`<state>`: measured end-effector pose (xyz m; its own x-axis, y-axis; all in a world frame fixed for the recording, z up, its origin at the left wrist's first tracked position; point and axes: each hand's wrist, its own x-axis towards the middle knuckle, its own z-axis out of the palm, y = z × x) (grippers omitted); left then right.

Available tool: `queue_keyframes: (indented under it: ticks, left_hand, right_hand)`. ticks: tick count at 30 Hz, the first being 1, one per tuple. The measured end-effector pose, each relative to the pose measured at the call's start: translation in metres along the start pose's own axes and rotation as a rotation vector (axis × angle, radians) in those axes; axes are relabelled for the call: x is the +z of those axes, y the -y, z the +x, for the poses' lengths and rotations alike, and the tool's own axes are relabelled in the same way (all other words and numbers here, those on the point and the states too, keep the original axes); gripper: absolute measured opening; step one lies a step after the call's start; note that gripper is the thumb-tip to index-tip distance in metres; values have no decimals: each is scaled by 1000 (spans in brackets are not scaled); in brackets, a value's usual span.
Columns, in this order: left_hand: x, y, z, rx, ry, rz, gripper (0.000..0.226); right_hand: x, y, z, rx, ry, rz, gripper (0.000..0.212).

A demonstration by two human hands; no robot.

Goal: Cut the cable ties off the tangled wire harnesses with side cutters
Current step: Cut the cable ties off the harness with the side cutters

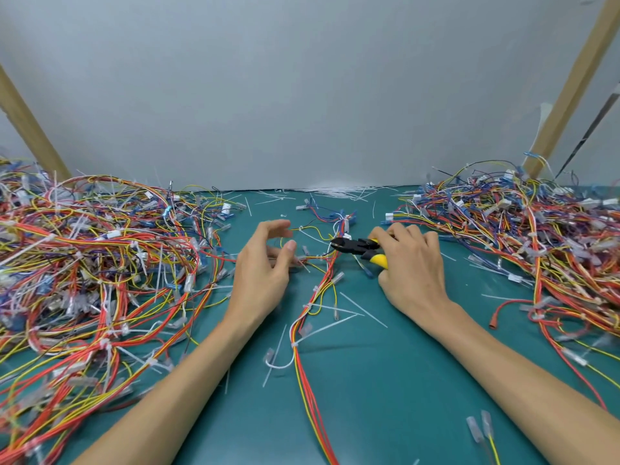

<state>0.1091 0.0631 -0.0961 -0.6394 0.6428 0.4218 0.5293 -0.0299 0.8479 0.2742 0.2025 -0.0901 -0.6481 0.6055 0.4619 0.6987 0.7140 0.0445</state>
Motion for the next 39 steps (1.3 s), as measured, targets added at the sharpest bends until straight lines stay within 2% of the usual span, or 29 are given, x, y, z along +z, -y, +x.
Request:
queue_keyframes:
  ticks: [4,9,12,15,17,20,23,26,30,33,36,39]
  left_hand:
    - [-2,-9,-5,150,-134,98,20]
    - [-3,-14,-10,181,-110,65,8]
    - [-6,-12,-10,105,9,-16,17]
    - [-5,-12,-7,-32,308,-7,25]
    - [-4,-12,-6,-65,425,29,28]
    - [-5,-13,-5,-72,414,20,29]
    - [-7,-15,-5,-53,399,82,27]
    - [-10,-16,-4,40,418,315,26]
    - [-11,-20,-3,139,553,658,29]
    - [-15,-30,3,-21,649,668,29]
    - [-27,-43,16,-215,843,605,24]
    - [-32,-54,14,-228,927,741,32]
  right_hand:
    - [0,-1,-1,-5,-79,50,51]
    - [1,0,-1,5,-138,136,58]
    - [0,0,-2,8,-144,188,57]
    - [-4,1,-3,-16,-170,278,49]
    - [-7,2,-4,-43,-213,304,39]
    - [-12,6,-6,-95,-235,286,30]
    - [-10,6,-5,-112,-230,260,36]
    - [-7,4,-3,-50,-178,263,35]
    - [-6,11,-4,-45,-90,259,29]
    - [-8,11,-6,-49,-107,214,36]
    - [-9,10,-7,-15,-92,200,38]
    - [-8,10,-6,-3,-89,181,35]
